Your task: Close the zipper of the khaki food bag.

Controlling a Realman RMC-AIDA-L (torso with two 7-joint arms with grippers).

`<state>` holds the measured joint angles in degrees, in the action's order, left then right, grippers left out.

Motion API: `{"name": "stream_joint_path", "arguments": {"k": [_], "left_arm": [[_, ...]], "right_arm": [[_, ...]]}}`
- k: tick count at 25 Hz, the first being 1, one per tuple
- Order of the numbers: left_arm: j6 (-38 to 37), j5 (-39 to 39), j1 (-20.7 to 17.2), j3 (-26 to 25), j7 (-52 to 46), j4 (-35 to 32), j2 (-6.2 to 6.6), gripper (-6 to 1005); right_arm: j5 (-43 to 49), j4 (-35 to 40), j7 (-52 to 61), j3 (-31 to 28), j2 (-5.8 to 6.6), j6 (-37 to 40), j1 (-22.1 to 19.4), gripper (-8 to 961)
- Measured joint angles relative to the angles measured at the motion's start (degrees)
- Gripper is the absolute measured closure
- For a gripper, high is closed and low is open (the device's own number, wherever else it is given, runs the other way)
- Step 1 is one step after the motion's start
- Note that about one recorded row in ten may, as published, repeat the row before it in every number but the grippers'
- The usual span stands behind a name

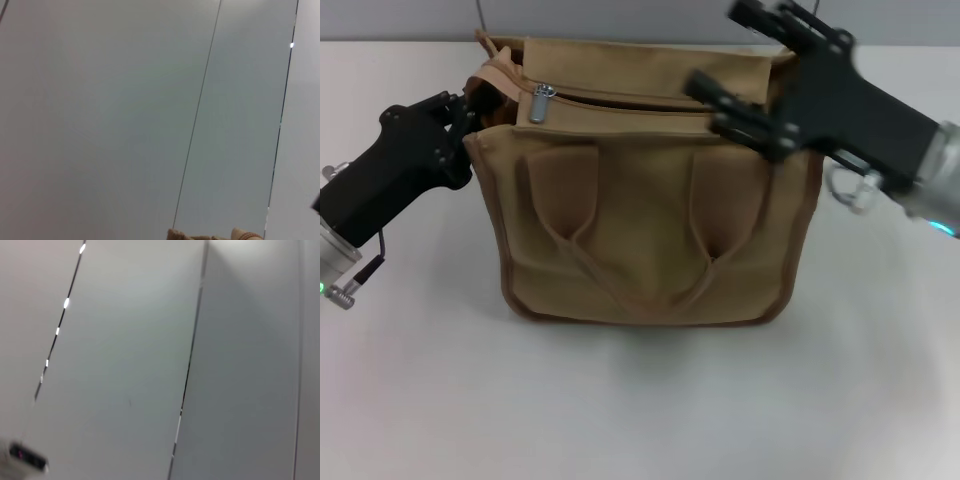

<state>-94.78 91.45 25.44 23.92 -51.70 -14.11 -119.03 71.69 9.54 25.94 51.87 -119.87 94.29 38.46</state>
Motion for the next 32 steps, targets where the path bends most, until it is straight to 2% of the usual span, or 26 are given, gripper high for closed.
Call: {"name": "stream_joint_path", "arguments": {"k": [1,2,3,4,5,6,7,8,12,17,21,23,26,27,30,31,32], "left_arm": [[0.0,0.0,0.1,0.0,-0.1,0.0,0.0,980],[-0.3,0.0,0.1,0.1,-0.2,0.1,0.0,979],[-0.3,0.0,0.1,0.1,-0.2,0.1,0.0,979],[-0.5,0.0,0.1,0.1,-0.2,0.1,0.0,979],[-0.9,0.0,0.1,0.1,-0.2,0.4,0.01,979],[-0.9,0.0,0.1,0.1,-0.2,0.4,0.01,978],[-1.4,0.0,0.1,0.0,-0.2,0.9,0.05,978],[-1.5,0.0,0.1,0.0,-0.2,1.1,0.06,978],[-3.0,0.0,0.2,0.0,-0.3,1.3,0.07,977],[-4.9,0.0,0.8,0.1,-2.6,1.4,-0.04,975],[-5.9,0.0,1.4,0.1,-3.7,2.3,-0.06,974],[-6.1,0.0,1.6,0.0,-3.8,2.7,-0.07,974],[-6.3,0.0,1.7,-0.3,-3.9,2.8,-0.06,973],[-6.3,0.0,1.6,-0.4,-3.9,2.8,-0.06,973],[-6.3,-0.1,1.5,-0.5,-3.9,2.8,0.0,972],[-6.2,-0.3,1.4,-0.5,-3.9,2.8,0.04,971],[-6.2,-0.6,1.2,-0.5,-3.9,2.8,0.09,971]], "right_arm": [[0.0,-0.9,-3.3,0.2,-0.01,-1.1,1.2,213],[0.1,-3.5,-11.8,0.4,-0.01,-2.5,3.6,213],[0.1,-3.5,-11.8,0.4,-0.01,-2.5,3.6,213],[0.2,-6.5,-22.1,0.3,-0.02,-2.8,4.8,213],[0.2,-8.2,-27.5,0.1,-0.02,-2.8,5.2,213],[0.2,-8.2,-27.5,0.1,-0.02,-2.8,5.2,213],[0.1,-11.1,-38.9,-0.3,-0.02,-2.9,5.8,213],[0.1,-11.1,-38.9,-0.3,-0.02,-2.9,5.8,213],[0.4,-17.1,-60.0,-4.5,-0.02,-4.0,7.7,213],[0.5,-19.6,-66.6,-6.2,-0.01,-7.4,9.9,213],[0.6,-21.7,-66.8,-7.2,-0.01,-8.8,11.2,213],[0.6,-25.3,-63.7,-12.7,-0.01,-7.2,11.6,213],[0.7,-27.1,-60.7,-16.1,-0.01,-4.9,11.0,213],[1.2,-27.9,-56.0,-17.2,-0.01,-1.7,10.0,213],[1.8,-27.8,-49.7,-17.3,0.05,1.5,9.0,213],[2.1,-27.6,-45.4,-17.3,0.22,3.1,8.5,213],[2.3,-26.4,-35.6,-17.0,0.59,6.3,7.5,213]]}}
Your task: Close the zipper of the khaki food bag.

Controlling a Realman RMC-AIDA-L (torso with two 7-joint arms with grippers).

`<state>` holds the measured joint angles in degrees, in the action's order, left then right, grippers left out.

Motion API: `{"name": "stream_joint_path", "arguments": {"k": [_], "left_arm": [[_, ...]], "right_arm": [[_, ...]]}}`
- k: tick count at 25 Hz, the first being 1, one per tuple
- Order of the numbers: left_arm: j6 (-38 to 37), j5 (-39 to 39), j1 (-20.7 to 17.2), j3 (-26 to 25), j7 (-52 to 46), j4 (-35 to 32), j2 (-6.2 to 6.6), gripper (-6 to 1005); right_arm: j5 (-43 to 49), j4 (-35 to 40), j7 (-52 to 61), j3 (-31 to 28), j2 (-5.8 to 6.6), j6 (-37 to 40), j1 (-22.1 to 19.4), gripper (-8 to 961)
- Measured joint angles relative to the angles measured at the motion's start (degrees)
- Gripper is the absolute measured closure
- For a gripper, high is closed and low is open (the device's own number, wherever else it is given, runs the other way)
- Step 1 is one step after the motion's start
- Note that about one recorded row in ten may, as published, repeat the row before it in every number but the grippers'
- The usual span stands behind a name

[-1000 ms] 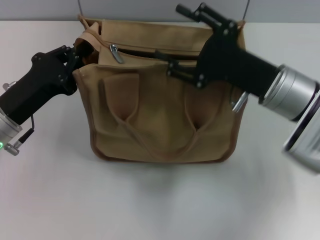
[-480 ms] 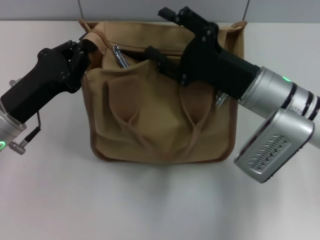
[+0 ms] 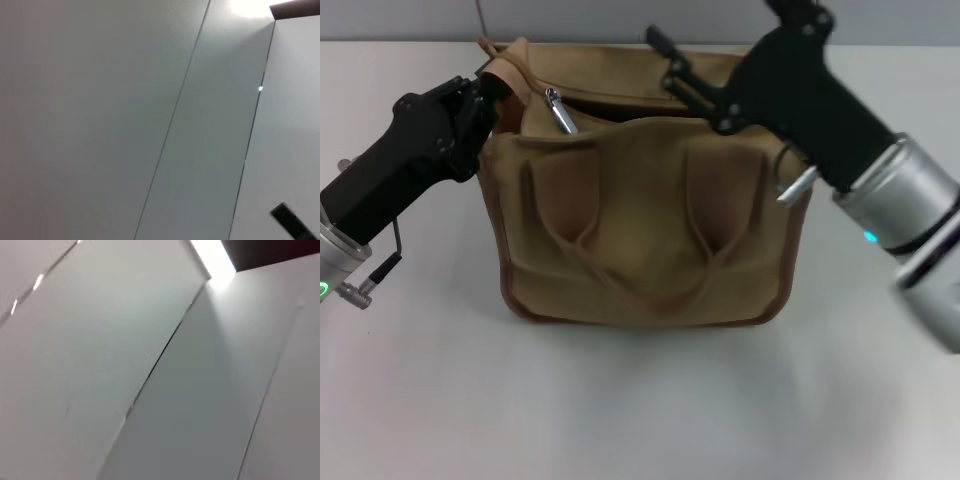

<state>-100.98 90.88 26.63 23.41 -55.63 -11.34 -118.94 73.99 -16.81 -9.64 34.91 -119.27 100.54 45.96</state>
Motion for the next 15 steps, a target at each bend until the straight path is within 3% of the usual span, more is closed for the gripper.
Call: {"name": "stream_joint_path", "arguments": {"k": [1,3,4,5,6,9,10,14,15], "left_arm": [[0.0,0.0,0.0,0.0,0.0,0.0,0.0,971],[0.0,0.0,0.0,0.0,0.0,0.0,0.0,970],[0.0,0.0,0.0,0.0,0.0,0.0,0.01,970],[0.0,0.0,0.0,0.0,0.0,0.0,0.02,970],[0.0,0.0,0.0,0.0,0.0,0.0,0.02,970],[-0.1,-0.1,0.0,0.1,0.0,0.0,0.03,969],[-0.1,-0.1,0.0,0.2,0.0,0.0,0.03,968],[-0.1,-0.1,0.1,0.4,0.0,0.0,0.02,967],[-0.1,-0.1,0.2,0.4,-0.1,0.0,-0.01,967]], "right_arm": [[0.0,0.0,0.0,0.0,0.0,0.0,0.0,213],[1.2,4.3,13.0,0.9,0.11,2.3,-1.4,213],[2.5,8.2,21.3,1.3,0.11,3.1,-2.5,213],[5.7,18.6,39.3,2.3,-0.12,4.0,-4.7,213],[5.7,18.6,39.3,2.3,-0.12,4.0,-4.7,213],[8.8,31.5,62.8,5.3,-0.18,3.7,-6.2,213],[9.9,38.7,75.7,8.8,-0.03,3.2,-6.8,213],[10.2,47.5,90.4,15.1,0.05,2.2,-7.7,213],[10.7,51.9,100.6,18.4,0.08,0.7,-7.8,213]]}}
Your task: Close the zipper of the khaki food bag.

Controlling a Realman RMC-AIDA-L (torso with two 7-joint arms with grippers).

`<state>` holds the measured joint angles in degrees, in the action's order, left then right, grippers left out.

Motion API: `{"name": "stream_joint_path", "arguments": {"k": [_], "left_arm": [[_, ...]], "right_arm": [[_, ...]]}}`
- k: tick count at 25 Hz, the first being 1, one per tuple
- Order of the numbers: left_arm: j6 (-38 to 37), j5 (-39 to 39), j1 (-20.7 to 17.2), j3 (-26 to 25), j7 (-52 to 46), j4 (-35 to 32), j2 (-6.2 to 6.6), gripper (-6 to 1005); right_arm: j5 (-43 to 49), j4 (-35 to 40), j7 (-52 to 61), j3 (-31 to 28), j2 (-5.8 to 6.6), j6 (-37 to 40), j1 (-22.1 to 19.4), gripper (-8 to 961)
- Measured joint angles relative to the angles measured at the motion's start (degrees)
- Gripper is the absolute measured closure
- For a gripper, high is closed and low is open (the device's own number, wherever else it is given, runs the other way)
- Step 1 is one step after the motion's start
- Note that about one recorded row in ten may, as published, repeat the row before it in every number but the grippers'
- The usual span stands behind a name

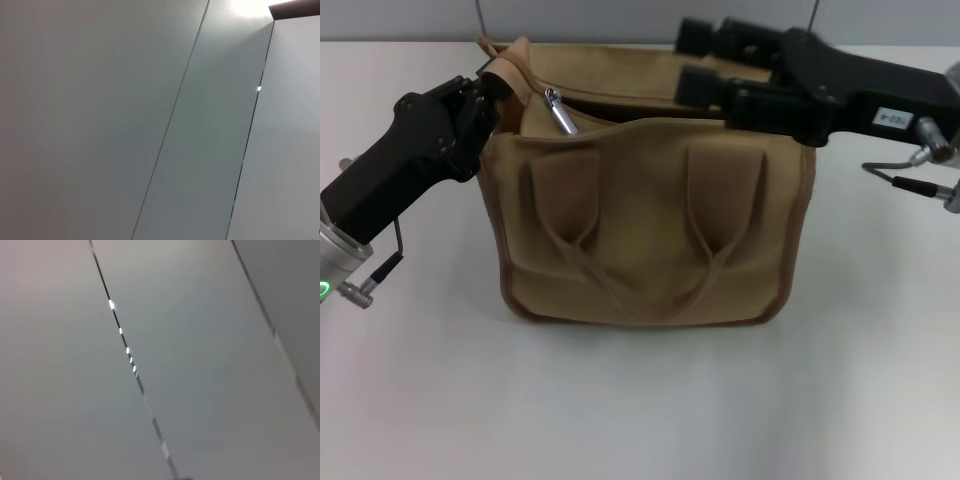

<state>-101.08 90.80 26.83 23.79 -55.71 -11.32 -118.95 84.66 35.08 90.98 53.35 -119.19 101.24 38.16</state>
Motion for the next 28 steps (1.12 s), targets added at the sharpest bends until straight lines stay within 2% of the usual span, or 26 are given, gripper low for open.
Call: {"name": "stream_joint_path", "arguments": {"k": [4,5,7,12,16,28], "left_arm": [[-0.3,0.1,0.2,0.0,-1.1,0.0,-0.02,966],[-0.7,0.1,0.3,0.1,-1.6,-0.2,-0.04,966],[-0.9,0.1,0.3,0.1,-1.9,-0.3,-0.04,965],[-1.5,0.0,0.4,0.1,-2.1,-0.4,-0.05,964],[-1.6,0.1,1.1,0.1,-2.2,-0.3,-0.05,963],[-1.3,0.6,2.4,1.1,-2.2,0.1,-0.13,959]], "right_arm": [[2.0,3.1,11.6,1.3,0.05,-2.9,0.6,213],[3.6,3.3,16.5,1.4,0.07,-5.9,1.0,213],[4.5,3.2,17.7,1.6,0.06,-7.3,1.1,213],[5.1,-0.3,16.9,3.8,-0.39,-11.4,1.5,213],[3.7,-4.3,16.1,7.8,-0.49,-13.5,3.8,213],[2.6,-5.6,16.8,9.9,-0.66,-17.6,6.1,213]]}}
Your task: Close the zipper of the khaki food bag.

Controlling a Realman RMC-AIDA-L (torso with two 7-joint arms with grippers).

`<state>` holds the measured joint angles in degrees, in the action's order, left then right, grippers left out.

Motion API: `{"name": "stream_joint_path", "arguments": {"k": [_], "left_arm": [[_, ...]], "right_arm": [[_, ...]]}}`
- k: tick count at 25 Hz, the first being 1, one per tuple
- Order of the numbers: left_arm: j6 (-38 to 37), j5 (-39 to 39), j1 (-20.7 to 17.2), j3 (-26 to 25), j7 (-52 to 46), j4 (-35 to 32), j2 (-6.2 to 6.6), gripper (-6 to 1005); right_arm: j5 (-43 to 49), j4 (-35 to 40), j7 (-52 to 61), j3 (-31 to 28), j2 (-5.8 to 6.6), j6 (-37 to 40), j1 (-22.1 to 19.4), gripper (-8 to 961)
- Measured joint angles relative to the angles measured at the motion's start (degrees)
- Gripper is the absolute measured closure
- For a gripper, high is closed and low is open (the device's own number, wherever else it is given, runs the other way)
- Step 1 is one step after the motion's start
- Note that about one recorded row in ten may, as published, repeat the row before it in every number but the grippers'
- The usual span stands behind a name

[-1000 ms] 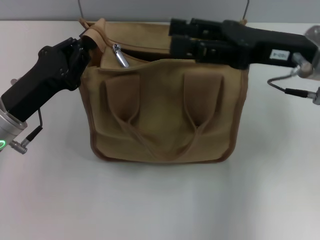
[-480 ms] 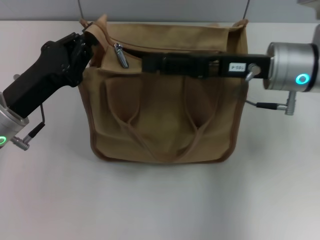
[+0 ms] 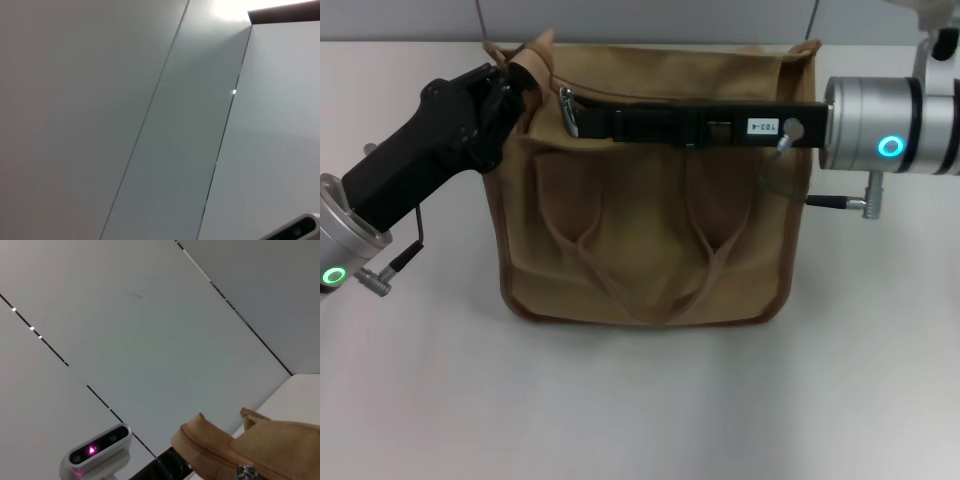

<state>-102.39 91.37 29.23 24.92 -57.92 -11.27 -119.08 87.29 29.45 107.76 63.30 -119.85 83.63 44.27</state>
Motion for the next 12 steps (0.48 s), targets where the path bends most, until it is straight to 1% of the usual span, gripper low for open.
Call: {"name": "stream_joint_path", "arguments": {"k": [3,5,6,7,12], "left_arm": [[0.0,0.0,0.2,0.5,0.0,0.0,-0.01,959],[0.0,0.0,0.2,0.5,0.0,0.0,-0.01,958],[0.0,-0.1,0.3,0.5,0.0,0.0,-0.01,958],[0.0,-0.2,0.4,0.5,-0.1,0.0,-0.01,957],[-0.3,-0.2,0.4,0.5,-0.1,0.0,-0.01,956]], "right_arm": [[-0.8,-1.2,0.0,0.9,-0.04,-0.8,1.1,213],[-2.5,-1.7,-0.3,3.2,-0.04,-1.2,1.8,213],[-2.5,-1.7,-0.3,3.2,-0.04,-1.2,1.8,213],[-3.2,-1.4,-0.3,4.9,-0.04,-2.0,1.9,213],[-4.4,-1.3,-1.1,7.7,-0.03,-4.3,2.1,213]]}}
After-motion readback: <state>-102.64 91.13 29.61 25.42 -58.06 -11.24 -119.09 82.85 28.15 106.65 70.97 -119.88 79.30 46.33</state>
